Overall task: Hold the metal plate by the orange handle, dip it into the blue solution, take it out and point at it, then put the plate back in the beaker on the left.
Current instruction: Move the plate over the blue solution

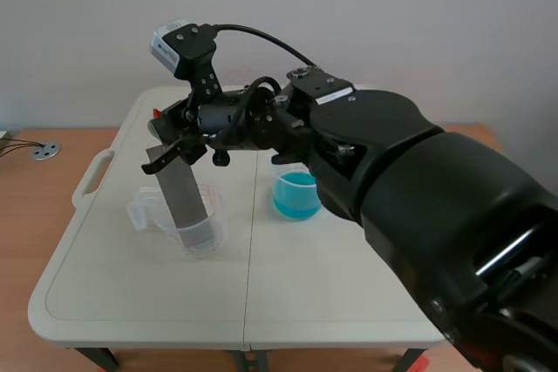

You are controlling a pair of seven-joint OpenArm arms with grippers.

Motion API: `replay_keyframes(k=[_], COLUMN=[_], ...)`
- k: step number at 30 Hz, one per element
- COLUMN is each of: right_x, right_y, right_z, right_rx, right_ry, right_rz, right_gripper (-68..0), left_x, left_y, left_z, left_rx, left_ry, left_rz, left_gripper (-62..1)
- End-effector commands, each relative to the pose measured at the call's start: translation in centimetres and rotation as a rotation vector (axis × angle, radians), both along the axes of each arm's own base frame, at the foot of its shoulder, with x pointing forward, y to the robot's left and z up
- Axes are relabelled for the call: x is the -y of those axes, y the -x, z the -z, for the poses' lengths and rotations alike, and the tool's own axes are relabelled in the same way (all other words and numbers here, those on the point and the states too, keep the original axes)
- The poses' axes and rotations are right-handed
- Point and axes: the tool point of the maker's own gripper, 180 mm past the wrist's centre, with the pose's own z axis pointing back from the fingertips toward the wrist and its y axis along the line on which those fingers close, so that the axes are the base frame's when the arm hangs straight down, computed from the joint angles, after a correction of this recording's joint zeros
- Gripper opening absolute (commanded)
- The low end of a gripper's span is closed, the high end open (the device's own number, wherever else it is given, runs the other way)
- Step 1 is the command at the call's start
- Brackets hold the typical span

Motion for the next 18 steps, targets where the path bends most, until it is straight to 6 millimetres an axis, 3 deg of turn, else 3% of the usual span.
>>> replay_keyframes(k=[1, 18], right_x=[-0.4, 0.7], right_y=[0.0, 3.5], right_z=[-1.6, -4.4], right_rx=[0.045, 0.248], right_ry=[-0.029, -0.03], right_rz=[-0.01, -0.039], right_gripper=[-66.2, -66.2], left_x=[0.3, 0.3], left_y=[-0.3, -0.3], left_z=[-0.2, -0.3], left_rx=[0.012, 0.012], left_ry=[0.013, 0.013], left_rz=[-0.005, -0.005], left_gripper=[-59.0, -59.0])
